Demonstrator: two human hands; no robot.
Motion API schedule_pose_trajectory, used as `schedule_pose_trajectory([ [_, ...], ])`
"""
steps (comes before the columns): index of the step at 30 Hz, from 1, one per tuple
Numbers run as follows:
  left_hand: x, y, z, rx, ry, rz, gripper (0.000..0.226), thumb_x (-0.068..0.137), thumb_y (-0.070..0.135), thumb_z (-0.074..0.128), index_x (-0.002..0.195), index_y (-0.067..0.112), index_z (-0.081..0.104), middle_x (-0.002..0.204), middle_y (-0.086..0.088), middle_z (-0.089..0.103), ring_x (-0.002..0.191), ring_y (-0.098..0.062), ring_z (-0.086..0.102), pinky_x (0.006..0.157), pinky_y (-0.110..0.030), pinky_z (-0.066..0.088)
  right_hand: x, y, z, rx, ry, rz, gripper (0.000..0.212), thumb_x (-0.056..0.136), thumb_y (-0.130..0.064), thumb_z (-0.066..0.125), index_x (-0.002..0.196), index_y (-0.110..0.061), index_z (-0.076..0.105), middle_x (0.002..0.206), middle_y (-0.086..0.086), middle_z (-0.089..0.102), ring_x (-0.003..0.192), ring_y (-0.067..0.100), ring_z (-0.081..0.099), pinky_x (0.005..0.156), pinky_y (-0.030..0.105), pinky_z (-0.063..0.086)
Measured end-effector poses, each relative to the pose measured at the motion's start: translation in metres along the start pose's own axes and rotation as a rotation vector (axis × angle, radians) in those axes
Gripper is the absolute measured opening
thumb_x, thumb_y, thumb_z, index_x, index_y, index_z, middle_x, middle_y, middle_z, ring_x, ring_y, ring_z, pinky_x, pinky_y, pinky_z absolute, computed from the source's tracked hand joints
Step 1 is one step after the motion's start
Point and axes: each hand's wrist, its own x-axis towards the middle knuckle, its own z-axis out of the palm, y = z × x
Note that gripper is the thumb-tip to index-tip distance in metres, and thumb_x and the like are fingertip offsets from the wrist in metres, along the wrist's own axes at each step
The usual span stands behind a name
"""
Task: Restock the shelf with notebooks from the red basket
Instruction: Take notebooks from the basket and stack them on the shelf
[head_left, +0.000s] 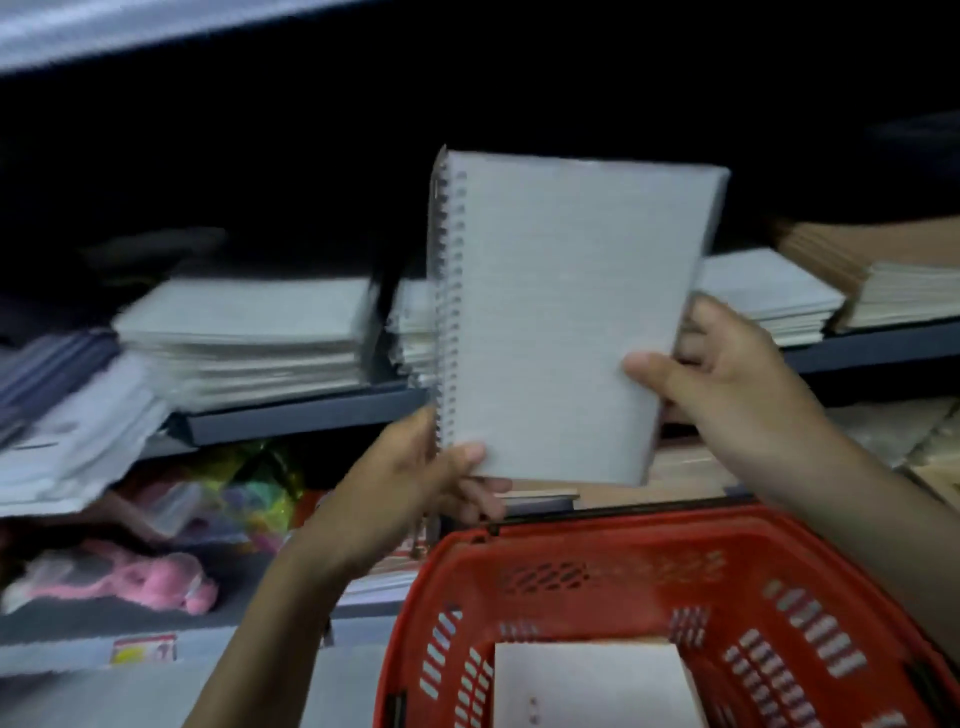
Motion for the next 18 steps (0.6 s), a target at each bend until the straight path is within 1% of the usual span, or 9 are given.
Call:
schedule_pose_trajectory([
  [1,0.004,0.006,-0.001,-0.062,0.082,0.035,0.024,0.091,0.023,0.06,0.113,0.013,0.055,0.079,-0.017,0.072,0.063,-0.023,0.07,0.055,-0.024,0.053,0.008,-0.01,0.005,-0.052,0.027,-0.028,0.036,0.093,-0.014,0.062,0.122,-0.03,0.048,0.104,-0.013,0.071,0.091,0.0,0.069,0.076,0.026,0.056],
  [3,0.012,0.017,0.0,-0.142,0.207,0.087,0.019,0.094,0.023,0.052,0.111,0.015,0.055,0.072,-0.019,0.071,0.053,-0.019,0.066,0.048,-0.02,0.048,0.023,-0.022,0.016,-0.183,0.05,-0.083,0.068,0.092,-0.024,0.064,0.144,-0.036,0.022,0.114,-0.021,0.059,0.095,-0.005,0.064,0.075,0.017,0.05],
  [6,0.024,0.028,-0.001,-0.145,0.331,0.164,0.016,0.101,0.022,0.046,0.112,0.015,0.056,0.072,-0.014,0.07,0.051,-0.016,0.06,0.051,-0.025,0.046,0.042,-0.025,0.033,-0.309,-0.02,-0.127,0.092,0.089,-0.019,0.068,0.154,-0.037,0.004,0.124,-0.029,0.041,0.105,-0.01,0.051,0.078,0.007,0.04],
  [8,0.031,0.033,-0.005,-0.038,0.437,0.261,0.02,0.103,0.024,0.044,0.117,0.016,0.056,0.074,-0.007,0.066,0.054,-0.014,0.056,0.057,-0.031,0.046,0.054,-0.022,0.042,-0.347,-0.077,-0.101,0.087,0.089,-0.019,0.068,0.153,-0.035,0.012,0.133,-0.031,0.039,0.122,-0.005,0.043,0.093,0.01,0.039],
  [10,0.038,0.034,-0.01,0.102,0.54,0.319,0.025,0.103,0.032,0.043,0.126,0.032,0.052,0.08,0.0,0.065,0.057,-0.011,0.055,0.059,-0.032,0.048,0.064,-0.014,0.05,-0.392,-0.086,-0.054,0.076,0.089,-0.021,0.068,0.151,-0.034,0.025,0.149,-0.016,0.04,0.138,0.007,0.037,0.111,0.03,0.038],
  [11,0.041,0.032,-0.011,0.199,0.585,0.323,0.029,0.102,0.038,0.041,0.131,0.039,0.048,0.083,0.003,0.066,0.059,-0.011,0.056,0.061,-0.034,0.05,0.068,-0.011,0.055,-0.414,-0.084,-0.034,0.068,0.09,-0.022,0.067,0.148,-0.031,0.034,0.152,-0.009,0.04,0.14,0.012,0.036,0.114,0.034,0.035],
  [13,0.044,0.026,-0.01,0.417,0.671,0.277,0.043,0.1,0.048,0.037,0.142,0.038,0.041,0.082,0.004,0.067,0.066,-0.009,0.062,0.068,-0.035,0.054,0.07,-0.008,0.063,-0.457,-0.054,-0.019,0.048,0.092,-0.022,0.064,0.138,-0.027,0.051,0.152,0.0,0.04,0.138,0.015,0.04,0.112,0.028,0.032],
  [15,0.043,0.022,-0.007,0.516,0.776,0.247,0.051,0.099,0.053,0.034,0.144,0.031,0.04,0.085,0.001,0.068,0.079,-0.014,0.066,0.073,-0.035,0.052,0.067,-0.011,0.066,-0.513,-0.043,-0.009,0.038,0.094,-0.027,0.061,0.132,-0.027,0.057,0.152,0.0,0.041,0.138,0.014,0.039,0.107,0.023,0.029],
  [18,0.036,0.016,-0.008,0.57,0.855,0.254,0.056,0.097,0.055,0.03,0.143,0.025,0.041,0.118,-0.005,0.066,0.109,-0.022,0.06,0.091,-0.038,0.048,0.048,-0.015,0.061,-0.505,-0.084,0.072,0.061,0.089,-0.044,0.063,0.145,-0.031,0.042,0.151,-0.012,0.037,0.141,0.009,0.033,0.106,0.025,0.029],
])
